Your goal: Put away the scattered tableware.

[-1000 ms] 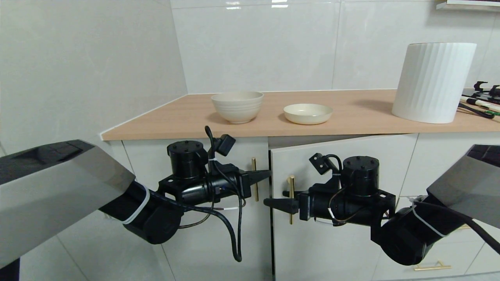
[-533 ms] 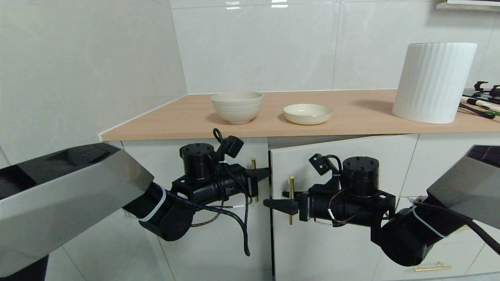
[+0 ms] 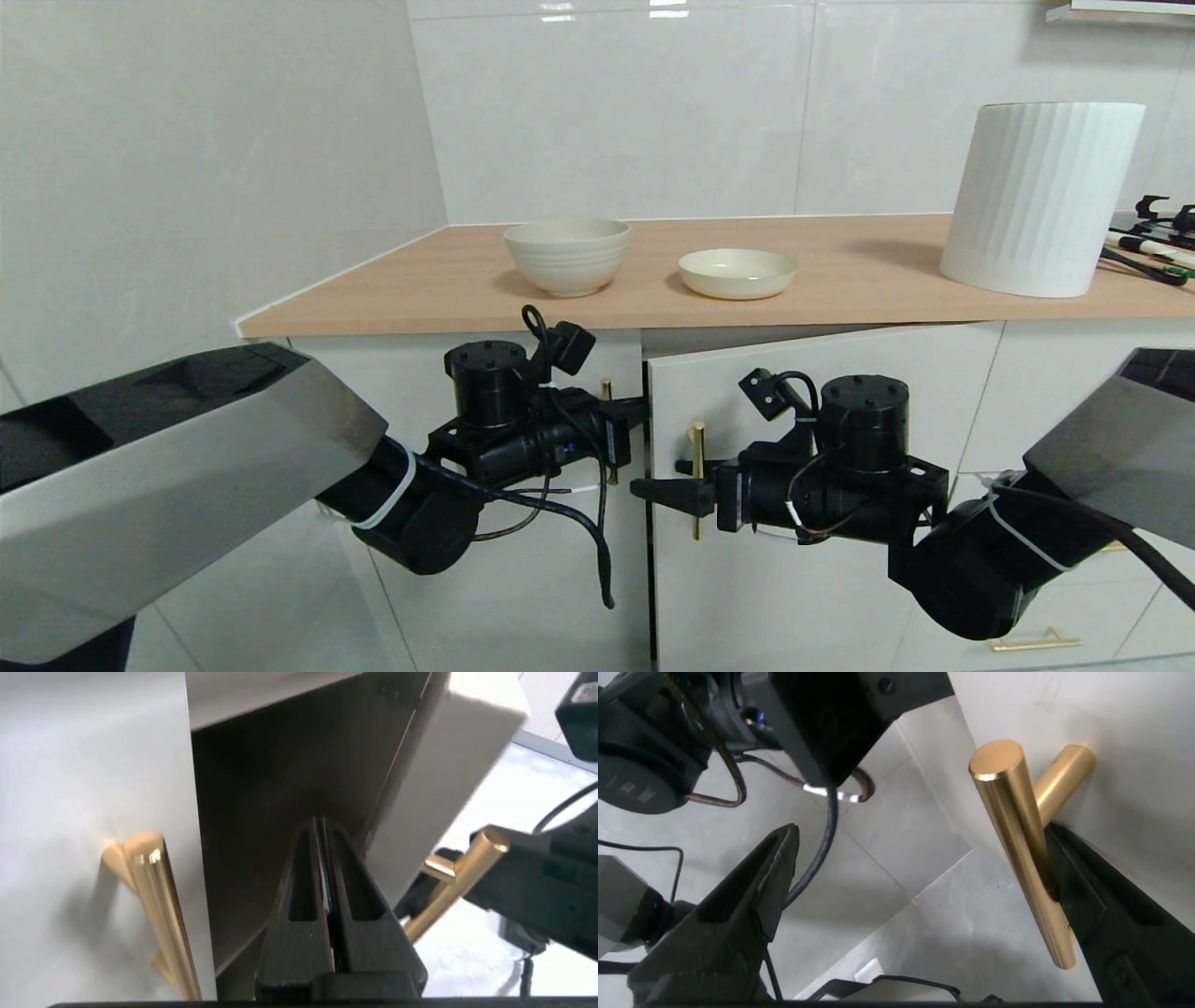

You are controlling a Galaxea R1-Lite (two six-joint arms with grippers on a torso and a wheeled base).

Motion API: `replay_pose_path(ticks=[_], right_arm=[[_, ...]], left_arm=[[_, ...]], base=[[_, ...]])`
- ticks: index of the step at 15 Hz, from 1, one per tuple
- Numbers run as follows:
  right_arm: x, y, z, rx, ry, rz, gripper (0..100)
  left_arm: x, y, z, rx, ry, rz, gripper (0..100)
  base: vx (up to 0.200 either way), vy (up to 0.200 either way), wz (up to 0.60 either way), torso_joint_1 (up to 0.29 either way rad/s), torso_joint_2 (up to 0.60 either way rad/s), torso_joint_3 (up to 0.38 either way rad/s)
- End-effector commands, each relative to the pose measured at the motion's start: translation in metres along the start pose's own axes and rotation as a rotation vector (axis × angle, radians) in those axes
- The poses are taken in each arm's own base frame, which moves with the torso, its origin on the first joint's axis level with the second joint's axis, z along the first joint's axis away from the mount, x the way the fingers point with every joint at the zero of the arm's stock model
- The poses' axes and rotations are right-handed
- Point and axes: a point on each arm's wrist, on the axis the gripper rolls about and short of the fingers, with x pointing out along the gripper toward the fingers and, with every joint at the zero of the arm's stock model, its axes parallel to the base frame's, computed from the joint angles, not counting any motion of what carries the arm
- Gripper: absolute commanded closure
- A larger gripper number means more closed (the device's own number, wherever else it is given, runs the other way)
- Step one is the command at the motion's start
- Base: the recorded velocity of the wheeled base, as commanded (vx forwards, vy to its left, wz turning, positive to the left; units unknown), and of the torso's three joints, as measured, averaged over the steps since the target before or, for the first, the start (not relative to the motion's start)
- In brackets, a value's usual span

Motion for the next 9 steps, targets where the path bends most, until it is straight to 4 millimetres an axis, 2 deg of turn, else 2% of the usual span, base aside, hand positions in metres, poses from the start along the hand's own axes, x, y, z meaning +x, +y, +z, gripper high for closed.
replay_pose_path(ticks=[1,6,9], right_arm=[[0.01,0.013,-0.01,-0.009,0.027,0.037,0],[0.007,0.011,-0.009,-0.012,0.013,0.029,0],[-0.001,0.007,-0.003,-0.029,-0.056,-0.024,0]], left_arm=[[0.004,0.001,0.002,0.007,-0.01,-0.015,100],[0.014,0.0,-0.001,0.012,-0.012,-0.03,100],[0.018,-0.007,-0.001,0.015,-0.009,-0.05,100]], base=[[0.0,0.0,0.0,0.0,0.0,0.0],[0.0,0.0,0.0,0.0,0.0,0.0],[0.0,0.0,0.0,0.0,0.0,0.0]])
